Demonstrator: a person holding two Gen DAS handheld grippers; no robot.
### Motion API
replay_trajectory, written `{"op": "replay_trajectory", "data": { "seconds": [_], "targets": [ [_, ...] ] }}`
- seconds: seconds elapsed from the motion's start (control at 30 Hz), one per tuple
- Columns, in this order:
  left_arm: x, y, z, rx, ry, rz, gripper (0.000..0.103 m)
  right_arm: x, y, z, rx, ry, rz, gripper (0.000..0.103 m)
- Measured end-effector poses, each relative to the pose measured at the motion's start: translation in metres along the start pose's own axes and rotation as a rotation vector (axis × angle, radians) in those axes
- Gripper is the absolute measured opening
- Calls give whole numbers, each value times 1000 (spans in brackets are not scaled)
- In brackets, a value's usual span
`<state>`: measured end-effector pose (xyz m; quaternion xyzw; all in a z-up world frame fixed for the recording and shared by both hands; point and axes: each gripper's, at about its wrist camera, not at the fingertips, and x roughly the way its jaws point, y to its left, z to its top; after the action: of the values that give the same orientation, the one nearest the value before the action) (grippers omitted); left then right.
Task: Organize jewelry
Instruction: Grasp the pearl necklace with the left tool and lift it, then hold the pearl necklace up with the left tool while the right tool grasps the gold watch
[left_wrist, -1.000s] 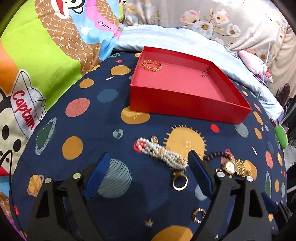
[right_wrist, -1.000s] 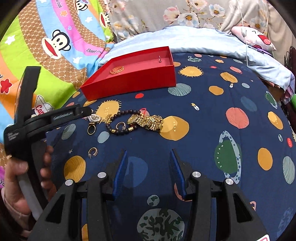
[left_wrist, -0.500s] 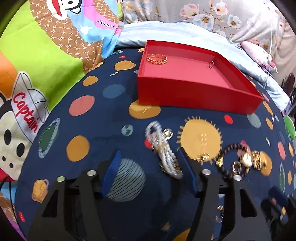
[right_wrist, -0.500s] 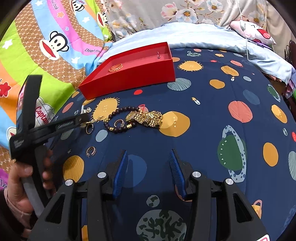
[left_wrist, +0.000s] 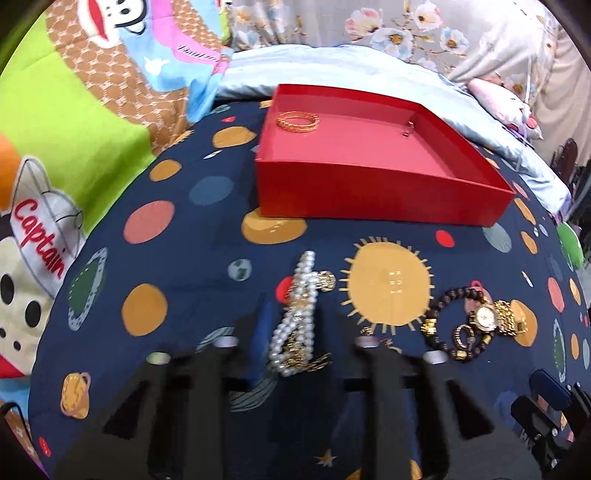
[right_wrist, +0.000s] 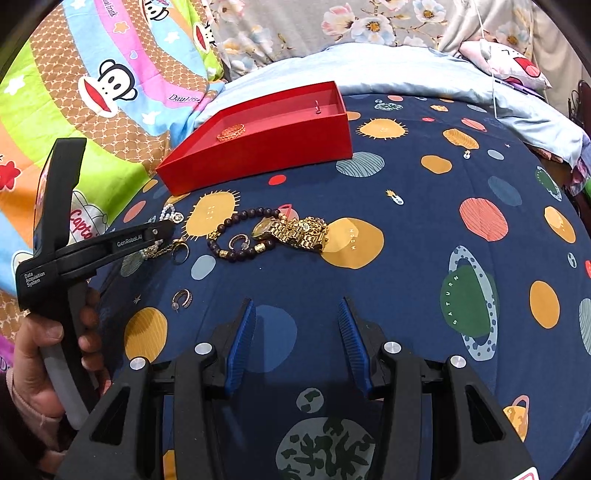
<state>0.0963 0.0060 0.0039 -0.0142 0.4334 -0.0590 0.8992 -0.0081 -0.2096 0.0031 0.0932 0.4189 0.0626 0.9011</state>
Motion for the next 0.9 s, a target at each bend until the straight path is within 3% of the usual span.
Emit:
{"op": "replay_trajectory", "data": {
  "seconds": [0.1, 0.4, 0.63, 0.9],
  "targets": [
    [-4, 0, 1, -4, -2, -37, 15, 0, 0, 0, 0, -1, 0, 46],
    [-50, 14, 10, -79, -107, -152, 15, -1, 0, 1, 0, -4, 1, 46],
    [-80, 21, 19, -87, -158, -167, 15, -2, 1, 3, -8, -18, 0, 46],
    [-85, 14, 9, -54, -149, -198, 15, -5, 3, 15, -11, -41, 3, 46]
  ]
}}
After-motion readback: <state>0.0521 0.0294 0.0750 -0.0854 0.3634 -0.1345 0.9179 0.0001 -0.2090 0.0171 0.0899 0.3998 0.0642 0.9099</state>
